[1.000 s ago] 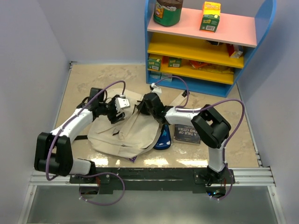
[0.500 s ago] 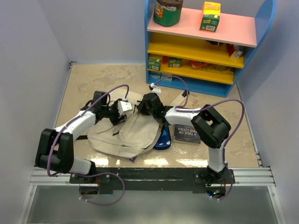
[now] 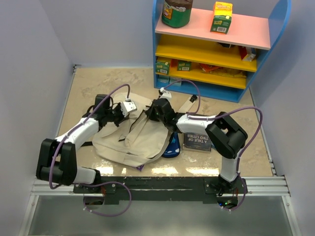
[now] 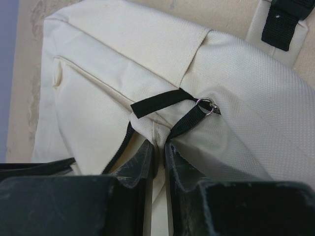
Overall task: Pack the student bag
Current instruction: Unzip the student bag at the center of the board, then pick up the stationery from the center of the board.
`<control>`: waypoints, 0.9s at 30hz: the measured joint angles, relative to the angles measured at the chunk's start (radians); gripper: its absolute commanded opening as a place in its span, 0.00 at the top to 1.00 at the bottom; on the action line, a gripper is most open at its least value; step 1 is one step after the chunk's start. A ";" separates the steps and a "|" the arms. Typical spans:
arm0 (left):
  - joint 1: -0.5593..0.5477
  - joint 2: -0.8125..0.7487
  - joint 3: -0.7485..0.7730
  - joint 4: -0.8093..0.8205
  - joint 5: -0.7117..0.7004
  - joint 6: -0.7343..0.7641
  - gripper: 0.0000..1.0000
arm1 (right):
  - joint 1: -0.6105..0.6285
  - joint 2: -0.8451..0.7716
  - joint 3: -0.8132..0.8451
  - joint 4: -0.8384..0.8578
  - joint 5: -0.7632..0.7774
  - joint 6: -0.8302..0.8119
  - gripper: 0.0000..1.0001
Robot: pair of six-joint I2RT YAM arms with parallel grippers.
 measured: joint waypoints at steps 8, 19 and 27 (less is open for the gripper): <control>0.056 -0.139 0.004 -0.019 0.063 -0.081 1.00 | 0.000 -0.005 -0.030 0.030 0.000 -0.015 1.00; 0.107 -0.150 0.018 -0.063 0.161 -0.106 1.00 | -0.001 -0.057 -0.030 -0.024 0.000 -0.084 0.35; 0.110 -0.175 0.019 -0.081 0.162 -0.108 1.00 | -0.078 -0.321 0.013 -0.366 0.093 -0.030 0.17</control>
